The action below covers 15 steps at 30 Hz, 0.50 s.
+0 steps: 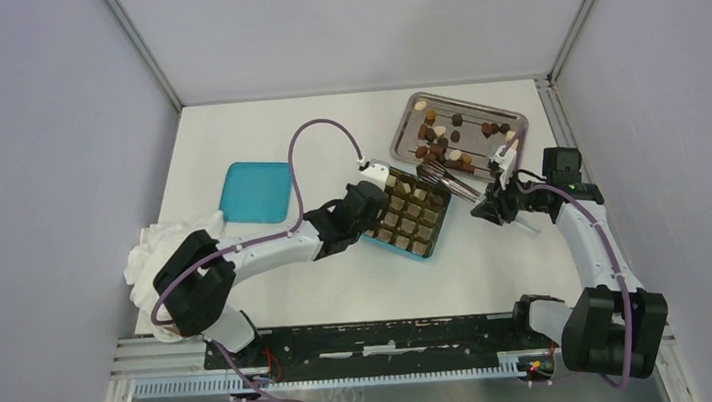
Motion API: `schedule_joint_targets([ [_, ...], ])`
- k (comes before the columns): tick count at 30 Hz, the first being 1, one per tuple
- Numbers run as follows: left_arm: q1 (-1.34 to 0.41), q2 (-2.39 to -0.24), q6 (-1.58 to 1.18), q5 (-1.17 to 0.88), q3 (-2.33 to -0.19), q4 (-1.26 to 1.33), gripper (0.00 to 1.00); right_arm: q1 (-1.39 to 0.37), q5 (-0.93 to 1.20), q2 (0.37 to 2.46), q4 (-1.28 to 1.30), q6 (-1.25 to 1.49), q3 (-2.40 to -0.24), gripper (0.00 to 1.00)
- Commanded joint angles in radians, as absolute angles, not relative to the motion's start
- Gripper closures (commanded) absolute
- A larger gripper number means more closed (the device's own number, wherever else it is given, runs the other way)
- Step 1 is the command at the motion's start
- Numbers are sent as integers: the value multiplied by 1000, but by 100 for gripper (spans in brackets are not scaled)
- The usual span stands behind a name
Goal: Pack the chocolate
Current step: Adjust the packing box at the center of the board.
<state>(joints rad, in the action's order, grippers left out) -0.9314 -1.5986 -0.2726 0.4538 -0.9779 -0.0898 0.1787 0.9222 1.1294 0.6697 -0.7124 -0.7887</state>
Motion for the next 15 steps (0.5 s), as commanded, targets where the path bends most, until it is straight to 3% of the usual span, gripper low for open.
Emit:
schedule_joint_targets([
  [1, -955, -1497, -168, 611, -896, 139, 98, 179, 1014, 1093, 709, -755, -848, 100],
  [8, -961, -1463, -181, 616, -853, 162, 98, 179, 1051, 1074, 796, -828, -885, 100],
  [15, -949, -1572, -349, 474, -976, 10, 98, 177, 994, 1079, 823, -868, -887, 100],
])
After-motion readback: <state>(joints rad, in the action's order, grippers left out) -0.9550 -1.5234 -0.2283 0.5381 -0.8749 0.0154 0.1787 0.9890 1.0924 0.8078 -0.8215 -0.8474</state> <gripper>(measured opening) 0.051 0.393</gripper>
